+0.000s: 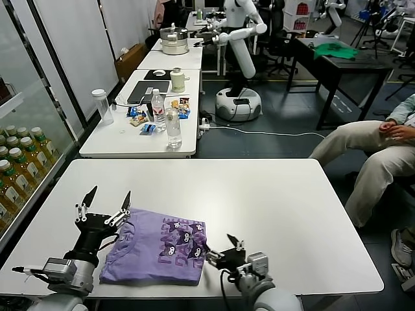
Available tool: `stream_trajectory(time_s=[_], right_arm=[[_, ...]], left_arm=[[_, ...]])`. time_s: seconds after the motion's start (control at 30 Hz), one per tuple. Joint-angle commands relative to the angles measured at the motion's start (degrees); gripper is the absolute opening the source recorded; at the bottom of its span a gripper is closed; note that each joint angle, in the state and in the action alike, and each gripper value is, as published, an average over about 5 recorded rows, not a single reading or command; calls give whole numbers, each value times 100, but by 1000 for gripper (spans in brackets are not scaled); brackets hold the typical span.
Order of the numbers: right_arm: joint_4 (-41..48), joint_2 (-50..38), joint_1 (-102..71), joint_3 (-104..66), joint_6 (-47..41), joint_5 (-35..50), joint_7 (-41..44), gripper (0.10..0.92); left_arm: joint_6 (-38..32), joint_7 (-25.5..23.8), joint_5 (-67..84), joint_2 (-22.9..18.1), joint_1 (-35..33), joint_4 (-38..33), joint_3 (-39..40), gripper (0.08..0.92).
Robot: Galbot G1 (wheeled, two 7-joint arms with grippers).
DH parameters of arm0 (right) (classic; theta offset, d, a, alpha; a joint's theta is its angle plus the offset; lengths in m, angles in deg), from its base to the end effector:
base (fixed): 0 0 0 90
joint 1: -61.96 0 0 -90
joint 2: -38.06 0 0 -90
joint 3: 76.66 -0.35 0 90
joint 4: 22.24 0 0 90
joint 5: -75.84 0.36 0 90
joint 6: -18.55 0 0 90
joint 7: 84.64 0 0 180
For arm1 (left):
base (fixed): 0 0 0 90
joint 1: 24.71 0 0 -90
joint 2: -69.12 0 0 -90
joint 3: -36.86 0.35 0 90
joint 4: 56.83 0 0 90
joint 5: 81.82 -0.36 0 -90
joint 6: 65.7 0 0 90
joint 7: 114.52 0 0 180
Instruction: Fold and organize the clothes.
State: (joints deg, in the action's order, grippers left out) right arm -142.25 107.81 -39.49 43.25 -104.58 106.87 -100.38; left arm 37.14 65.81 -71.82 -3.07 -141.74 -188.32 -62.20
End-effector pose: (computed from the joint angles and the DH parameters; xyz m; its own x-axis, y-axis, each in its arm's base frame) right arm 0.2225 0.0870 -0.2626 -0.7685 -0.4587 0.4461 -0.4035 0.8885 0.2185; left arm 0.1949 0.0745 -0.2040 -0.9980 0.0468 -0.0414 0.0387 0.9832 0.1782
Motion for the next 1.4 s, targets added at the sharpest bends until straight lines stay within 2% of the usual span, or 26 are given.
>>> stream_trajectory(time_s=[0.03,0.17,0.7,0.97,1.23,1.4], right_arm=[[562,209,354,748,1,736,-266,823],[598,236,371,742,3,869,-295,778],[528,111,441,397,-1,819,-330,318],[252,-455,478,-897,-19,832,-152,128],[-39,-1161,10,-2122,-26,878,225,116],[-318,-1251,-900,-2417,-34,684,245,116]], left_arm=[[-155,1,-108,81,-47,87,-312,823],[-151,-2,-107,69,-27,117,-269,823],[-164,-8,-107,43,10,191,-166,823],[-172,-25,-108,80,71,246,-151,823],[-303,-110,-224,1,90,371,34,823],[-522,-191,-379,-67,11,467,171,823]])
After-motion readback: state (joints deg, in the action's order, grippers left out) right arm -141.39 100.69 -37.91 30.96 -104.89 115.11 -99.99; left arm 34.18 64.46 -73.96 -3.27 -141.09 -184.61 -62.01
